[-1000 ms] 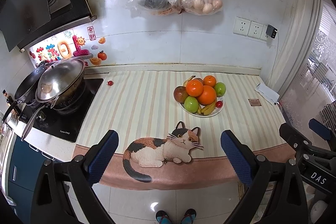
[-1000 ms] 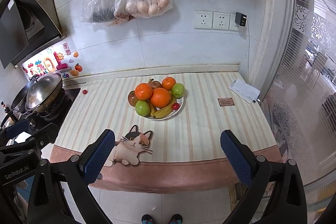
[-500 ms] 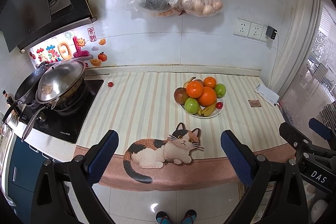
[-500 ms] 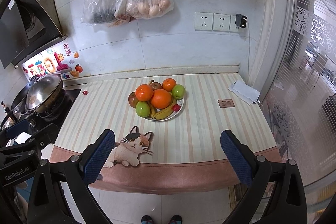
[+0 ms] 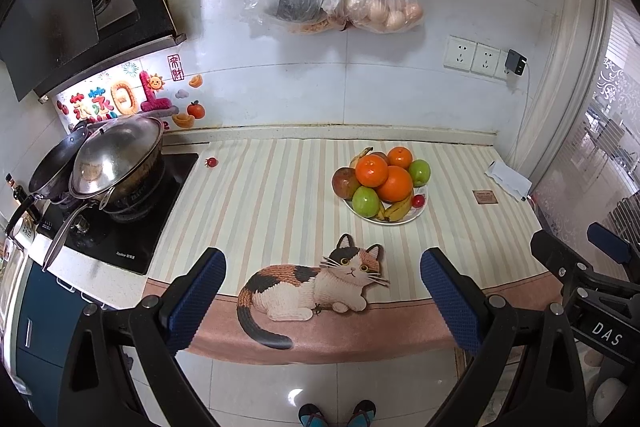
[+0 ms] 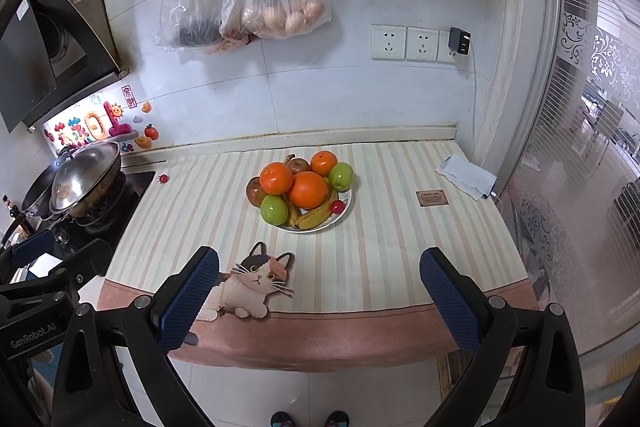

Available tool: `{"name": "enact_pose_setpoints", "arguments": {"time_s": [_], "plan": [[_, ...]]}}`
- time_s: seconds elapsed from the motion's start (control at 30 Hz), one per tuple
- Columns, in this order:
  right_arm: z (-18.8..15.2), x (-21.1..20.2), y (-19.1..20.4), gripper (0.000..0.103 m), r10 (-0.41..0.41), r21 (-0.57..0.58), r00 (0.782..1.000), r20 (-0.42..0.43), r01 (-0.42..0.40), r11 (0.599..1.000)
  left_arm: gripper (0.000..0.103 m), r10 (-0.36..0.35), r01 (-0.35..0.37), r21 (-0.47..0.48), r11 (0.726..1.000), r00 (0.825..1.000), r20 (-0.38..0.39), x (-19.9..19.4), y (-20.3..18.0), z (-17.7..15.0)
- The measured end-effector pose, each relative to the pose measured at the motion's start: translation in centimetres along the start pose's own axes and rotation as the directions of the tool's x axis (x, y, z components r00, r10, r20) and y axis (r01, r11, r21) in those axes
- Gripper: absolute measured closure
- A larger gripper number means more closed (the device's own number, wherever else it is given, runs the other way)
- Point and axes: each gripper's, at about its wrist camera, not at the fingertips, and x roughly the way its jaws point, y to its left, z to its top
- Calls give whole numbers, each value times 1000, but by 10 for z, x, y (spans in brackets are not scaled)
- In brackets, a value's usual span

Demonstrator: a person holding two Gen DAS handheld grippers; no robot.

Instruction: Organize fruits

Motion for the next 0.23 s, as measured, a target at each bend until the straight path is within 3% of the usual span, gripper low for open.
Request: {"name": "enact_pose_setpoints", "arguments": {"time_s": [0.23], "plan": [[0,-2,-1,1,-4,2,1000,9,4,1000,3,-2,2,-2,1000,1000,16,-5,0,-1]]}}
